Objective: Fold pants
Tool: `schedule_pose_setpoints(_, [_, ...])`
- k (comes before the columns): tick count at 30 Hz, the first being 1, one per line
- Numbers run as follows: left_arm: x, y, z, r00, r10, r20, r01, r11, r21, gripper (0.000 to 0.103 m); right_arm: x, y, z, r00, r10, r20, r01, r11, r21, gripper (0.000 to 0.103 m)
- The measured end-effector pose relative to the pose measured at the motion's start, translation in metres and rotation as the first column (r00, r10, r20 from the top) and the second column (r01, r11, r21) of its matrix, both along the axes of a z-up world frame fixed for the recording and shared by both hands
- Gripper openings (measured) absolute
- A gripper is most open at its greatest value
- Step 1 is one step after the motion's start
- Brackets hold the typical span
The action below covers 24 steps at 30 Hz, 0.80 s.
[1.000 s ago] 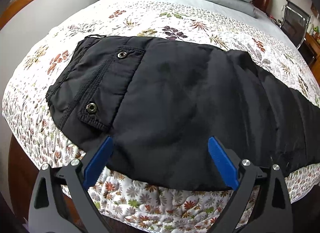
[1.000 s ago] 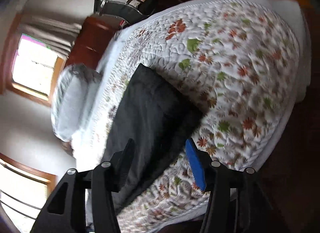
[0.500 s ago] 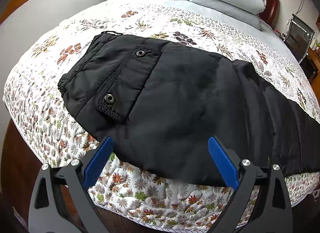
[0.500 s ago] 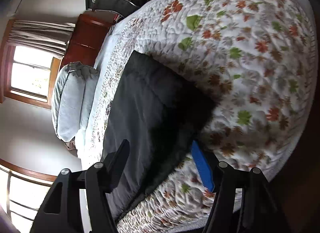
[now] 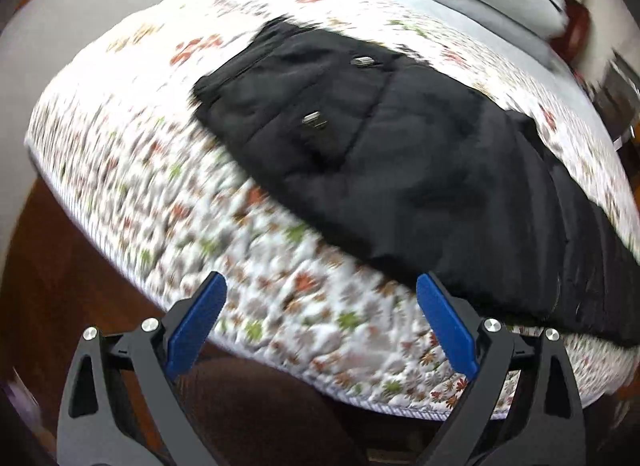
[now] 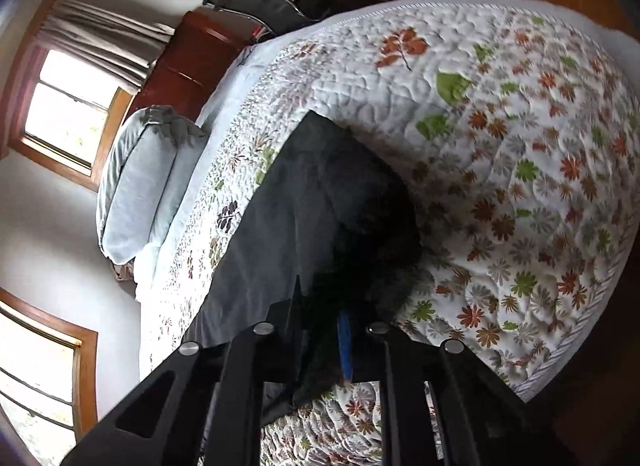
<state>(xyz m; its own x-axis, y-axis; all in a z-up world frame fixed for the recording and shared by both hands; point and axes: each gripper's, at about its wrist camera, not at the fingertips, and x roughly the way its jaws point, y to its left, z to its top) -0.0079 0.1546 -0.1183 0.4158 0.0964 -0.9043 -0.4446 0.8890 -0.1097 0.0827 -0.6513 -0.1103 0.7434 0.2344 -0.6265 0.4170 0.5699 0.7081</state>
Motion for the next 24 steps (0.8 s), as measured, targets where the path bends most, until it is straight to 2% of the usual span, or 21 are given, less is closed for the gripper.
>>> schedule_pose_setpoints(2, [-0.006,0.008,-0.003,0.999,0.043,0.009,-0.043,0.998,-0.037,0.096,0.002,0.000,0.002,1.000,0.001,-0.004,-0.001,1.000,-0.006,0.014])
schedule_pose_setpoints(5, [-0.010,0.021,-0.007,0.996,0.081,0.049,-0.074,0.988,-0.138,0.096,0.002,0.000,0.001,1.000,0.000,-0.011,0.000,1.000,-0.011,0.014])
schedule_pose_setpoints(7, [-0.006,0.031,-0.010,0.991,0.101,0.082,-0.079,0.967,-0.243,0.096,0.002,0.002,0.002,1.000,-0.002,-0.012,0.002,1.000,-0.010,0.014])
schedule_pose_setpoints(9, [0.001,0.040,-0.014,0.983,0.144,0.112,-0.098,0.935,-0.341,0.096,0.003,0.003,0.003,1.000,-0.001,-0.012,0.001,1.000,-0.014,0.014])
schedule_pose_setpoints(11, [0.013,0.048,-0.020,0.977,0.180,0.115,-0.119,0.907,-0.404,0.096,0.002,0.003,0.002,1.000,-0.002,-0.017,0.002,1.000,-0.015,0.014])
schedule_pose_setpoints(14, [0.025,0.057,-0.036,0.973,0.225,0.051,-0.178,0.876,-0.448,0.095,0.002,0.001,-0.001,1.000,-0.005,-0.017,0.005,1.000,-0.006,0.014])
schedule_pose_setpoints(18, [0.026,0.065,-0.036,0.952,0.302,0.047,-0.239,0.831,-0.503,0.094,0.003,-0.002,-0.004,1.000,-0.001,-0.023,0.001,1.000,0.002,0.014])
schedule_pose_setpoints(19, [0.024,0.066,-0.031,0.949,0.308,0.071,-0.230,0.826,-0.514,0.090,0.003,-0.003,-0.005,1.000,0.000,-0.024,0.001,1.000,0.005,0.014])
schedule_pose_setpoints(20, [0.023,0.066,-0.025,0.947,0.300,0.111,-0.199,0.825,-0.530,0.074,0.003,-0.003,-0.005,1.000,-0.001,-0.024,0.001,1.000,0.007,0.014])
schedule_pose_setpoints(21, [0.026,0.063,-0.017,0.953,0.260,0.155,-0.138,0.828,-0.543,0.070,0.003,-0.004,-0.006,1.000,-0.002,-0.024,0.002,1.000,0.010,0.014])
schedule_pose_setpoints(23, [0.030,0.061,-0.010,0.959,0.237,0.155,-0.125,0.846,-0.519,0.072,0.004,-0.005,-0.008,1.000,-0.005,-0.025,0.005,1.000,0.013,0.014])
schedule_pose_setpoints(24, [0.033,0.062,-0.014,0.959,0.246,0.137,-0.138,0.835,-0.533,0.073,0.004,-0.005,-0.009,1.000,-0.007,-0.024,0.007,1.000,0.016,0.014])
